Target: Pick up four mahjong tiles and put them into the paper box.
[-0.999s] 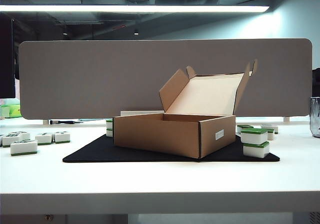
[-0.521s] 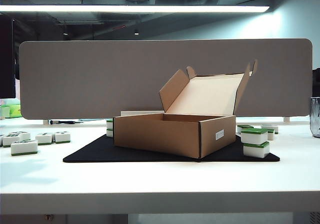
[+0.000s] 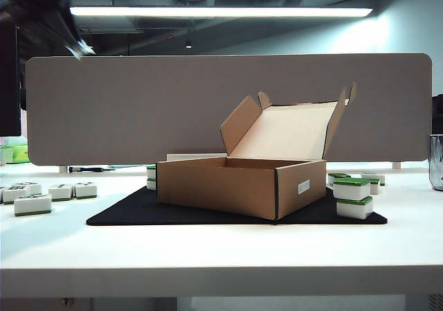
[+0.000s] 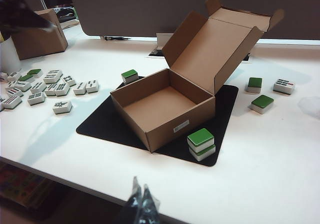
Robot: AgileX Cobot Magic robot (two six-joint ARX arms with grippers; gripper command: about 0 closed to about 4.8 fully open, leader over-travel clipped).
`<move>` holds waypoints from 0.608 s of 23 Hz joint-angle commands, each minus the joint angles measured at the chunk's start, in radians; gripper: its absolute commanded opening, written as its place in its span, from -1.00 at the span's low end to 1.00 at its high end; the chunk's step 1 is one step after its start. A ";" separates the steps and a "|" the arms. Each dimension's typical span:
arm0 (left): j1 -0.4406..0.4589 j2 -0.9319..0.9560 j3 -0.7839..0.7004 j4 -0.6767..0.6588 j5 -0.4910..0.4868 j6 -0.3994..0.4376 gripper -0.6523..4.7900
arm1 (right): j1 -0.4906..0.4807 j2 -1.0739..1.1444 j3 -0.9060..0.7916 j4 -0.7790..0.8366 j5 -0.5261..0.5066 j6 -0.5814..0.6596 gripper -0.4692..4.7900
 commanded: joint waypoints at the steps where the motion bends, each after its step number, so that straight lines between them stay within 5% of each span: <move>1: -0.045 0.162 0.156 -0.091 0.000 0.072 -0.78 | 0.000 -0.011 0.002 0.008 0.000 -0.002 -0.83; 8: -0.148 0.470 0.458 -0.192 -0.161 0.168 -0.72 | 0.000 -0.011 0.002 -0.016 0.000 -0.002 -0.83; 14: -0.181 0.606 0.539 -0.166 -0.202 0.217 0.28 | 0.000 -0.011 0.002 -0.043 0.000 -0.002 -0.83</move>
